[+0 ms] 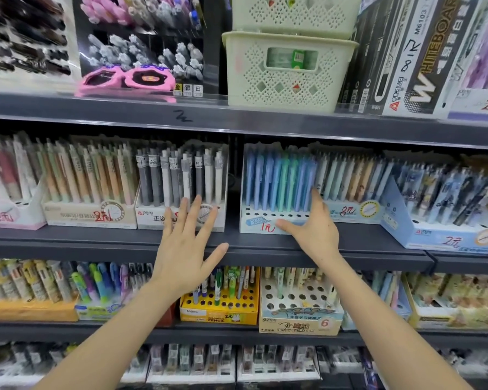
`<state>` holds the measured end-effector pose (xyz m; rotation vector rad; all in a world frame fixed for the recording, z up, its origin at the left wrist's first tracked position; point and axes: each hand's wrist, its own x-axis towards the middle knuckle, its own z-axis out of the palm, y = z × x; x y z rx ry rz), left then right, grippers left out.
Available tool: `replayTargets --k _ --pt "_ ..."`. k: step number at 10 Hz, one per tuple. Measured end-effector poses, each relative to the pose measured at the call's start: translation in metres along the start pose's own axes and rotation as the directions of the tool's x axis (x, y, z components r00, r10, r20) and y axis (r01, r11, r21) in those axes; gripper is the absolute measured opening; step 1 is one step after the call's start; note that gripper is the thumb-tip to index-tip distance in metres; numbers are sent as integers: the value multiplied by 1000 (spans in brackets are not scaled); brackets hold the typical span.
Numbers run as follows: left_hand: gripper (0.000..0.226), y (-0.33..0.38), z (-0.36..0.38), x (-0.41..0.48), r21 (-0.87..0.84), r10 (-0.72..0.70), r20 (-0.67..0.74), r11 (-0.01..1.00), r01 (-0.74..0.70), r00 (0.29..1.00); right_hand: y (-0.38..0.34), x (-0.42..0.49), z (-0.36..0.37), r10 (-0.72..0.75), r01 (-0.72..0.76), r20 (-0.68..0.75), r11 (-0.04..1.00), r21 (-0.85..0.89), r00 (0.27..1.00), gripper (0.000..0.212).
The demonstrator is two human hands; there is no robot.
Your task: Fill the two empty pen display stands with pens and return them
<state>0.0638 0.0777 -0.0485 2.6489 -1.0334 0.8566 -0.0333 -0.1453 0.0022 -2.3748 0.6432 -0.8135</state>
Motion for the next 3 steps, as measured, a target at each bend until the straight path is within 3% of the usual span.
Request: replayTargets --k 2,3 --pt "71 -3 -7 0 -45 22 3 999 -22 1000 2 -18 -17 -8 10 -44 999 38 999 87" --pt "70 -3 -36 3 -142 -43 -60 989 34 997 5 -31 -45 -63 91 -160 981 173 985 49"
